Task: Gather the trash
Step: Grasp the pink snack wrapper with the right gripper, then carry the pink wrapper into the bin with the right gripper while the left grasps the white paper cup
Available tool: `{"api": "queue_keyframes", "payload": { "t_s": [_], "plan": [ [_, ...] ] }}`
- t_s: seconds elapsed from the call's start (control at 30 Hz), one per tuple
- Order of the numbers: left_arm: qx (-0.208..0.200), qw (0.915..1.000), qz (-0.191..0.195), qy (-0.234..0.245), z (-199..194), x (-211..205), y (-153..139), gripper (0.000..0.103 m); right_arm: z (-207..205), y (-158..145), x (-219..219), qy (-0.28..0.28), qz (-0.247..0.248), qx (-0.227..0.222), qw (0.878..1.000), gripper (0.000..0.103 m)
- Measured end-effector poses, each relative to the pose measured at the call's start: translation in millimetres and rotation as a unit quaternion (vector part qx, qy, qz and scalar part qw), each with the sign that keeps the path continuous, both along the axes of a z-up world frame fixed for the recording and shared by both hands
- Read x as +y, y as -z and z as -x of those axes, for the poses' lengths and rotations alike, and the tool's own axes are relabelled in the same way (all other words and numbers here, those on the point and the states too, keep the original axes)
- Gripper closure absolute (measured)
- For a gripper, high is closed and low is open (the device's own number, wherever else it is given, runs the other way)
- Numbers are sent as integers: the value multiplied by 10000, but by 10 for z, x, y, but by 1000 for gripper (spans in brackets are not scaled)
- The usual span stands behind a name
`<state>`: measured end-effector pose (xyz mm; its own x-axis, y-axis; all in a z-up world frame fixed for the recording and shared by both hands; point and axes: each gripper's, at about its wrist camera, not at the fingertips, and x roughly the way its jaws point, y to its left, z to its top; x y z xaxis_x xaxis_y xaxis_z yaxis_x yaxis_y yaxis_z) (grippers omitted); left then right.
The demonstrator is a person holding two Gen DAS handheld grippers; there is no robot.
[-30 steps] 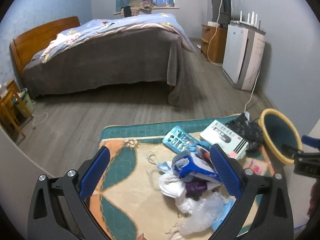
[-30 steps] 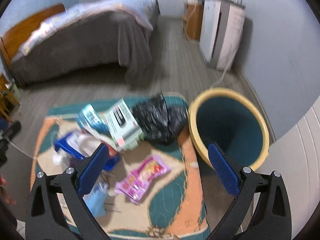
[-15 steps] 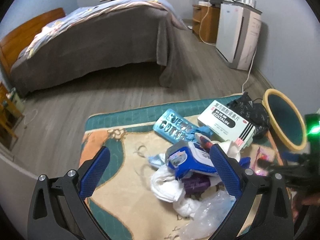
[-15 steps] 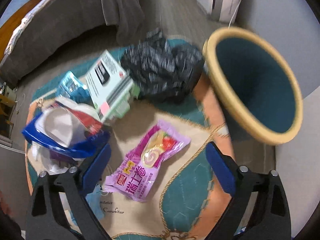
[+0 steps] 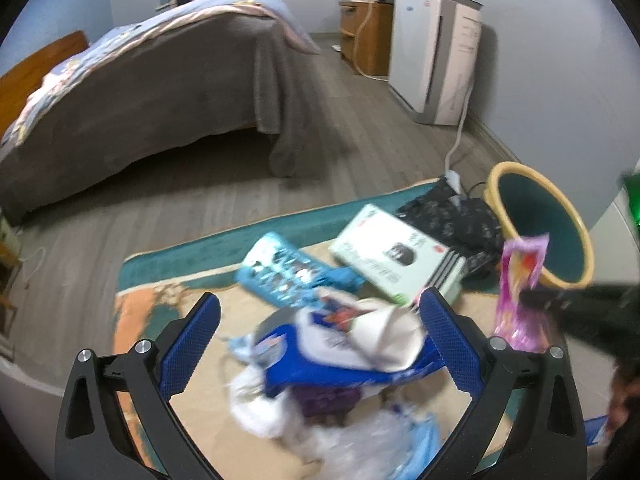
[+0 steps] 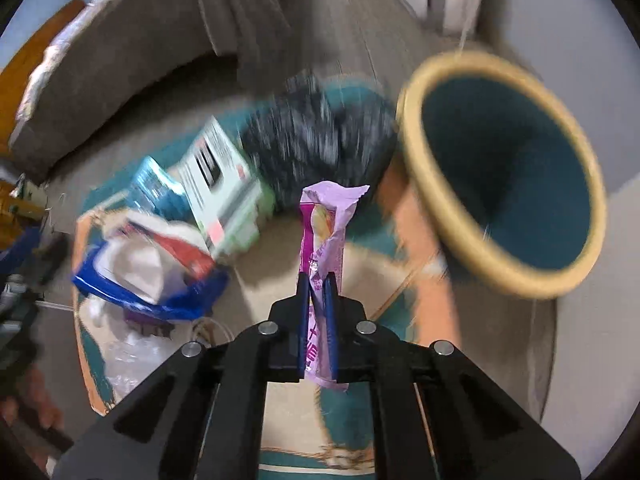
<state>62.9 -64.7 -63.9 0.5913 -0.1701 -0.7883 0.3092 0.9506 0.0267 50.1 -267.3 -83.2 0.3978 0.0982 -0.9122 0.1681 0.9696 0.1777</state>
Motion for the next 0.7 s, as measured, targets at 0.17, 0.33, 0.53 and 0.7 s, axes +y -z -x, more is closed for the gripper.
{"api": "queue_keyframes", "payload": {
  "t_s": [0.17, 0.33, 0.53, 0.7],
  "plan": [
    [155, 9994, -34, 295, 20, -175, 126, 4, -38, -79, -196, -102, 65, -186, 9998, 96],
    [530, 9974, -203, 451, 49, -210, 373, 6, -140, 8, -180, -7, -442, -84, 9990, 96],
    [623, 9962, -477, 378, 0, -268, 535, 7, -135, -45, -64, -136, -287, -191, 9993, 96],
    [695, 9920, -815, 674, 72, -367, 585, 38, -96, -102, -104, -81, -350, -258, 9990, 96]
  ]
}}
